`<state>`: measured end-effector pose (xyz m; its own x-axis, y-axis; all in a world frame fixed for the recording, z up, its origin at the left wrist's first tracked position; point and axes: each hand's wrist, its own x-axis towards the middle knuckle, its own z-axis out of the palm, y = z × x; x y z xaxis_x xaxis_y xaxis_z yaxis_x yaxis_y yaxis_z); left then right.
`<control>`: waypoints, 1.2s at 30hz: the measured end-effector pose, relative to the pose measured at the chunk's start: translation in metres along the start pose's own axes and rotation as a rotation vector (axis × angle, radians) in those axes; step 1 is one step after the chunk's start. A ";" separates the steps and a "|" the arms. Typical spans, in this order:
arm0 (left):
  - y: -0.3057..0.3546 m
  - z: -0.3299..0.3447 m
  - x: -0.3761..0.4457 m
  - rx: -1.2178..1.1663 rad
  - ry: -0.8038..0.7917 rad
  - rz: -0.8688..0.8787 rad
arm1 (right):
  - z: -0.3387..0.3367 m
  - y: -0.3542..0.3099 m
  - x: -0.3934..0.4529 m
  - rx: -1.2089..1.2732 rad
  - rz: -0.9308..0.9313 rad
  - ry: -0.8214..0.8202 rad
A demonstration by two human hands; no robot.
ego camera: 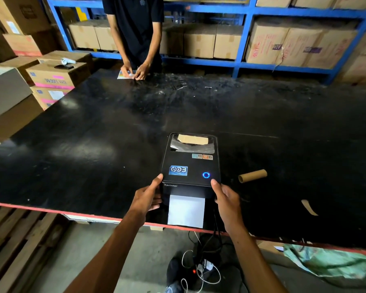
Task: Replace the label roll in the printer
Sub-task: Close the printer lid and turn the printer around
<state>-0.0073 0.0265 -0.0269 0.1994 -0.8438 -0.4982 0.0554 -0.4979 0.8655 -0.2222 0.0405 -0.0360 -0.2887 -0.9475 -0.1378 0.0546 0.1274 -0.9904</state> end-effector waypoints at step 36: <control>0.004 0.004 -0.013 -0.038 -0.011 0.005 | 0.000 -0.013 -0.010 -0.012 0.034 -0.046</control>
<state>-0.0142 0.0351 -0.0174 0.1894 -0.8486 -0.4939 0.0918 -0.4855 0.8694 -0.2201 0.0486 -0.0217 -0.2426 -0.9549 -0.1710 0.0523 0.1631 -0.9852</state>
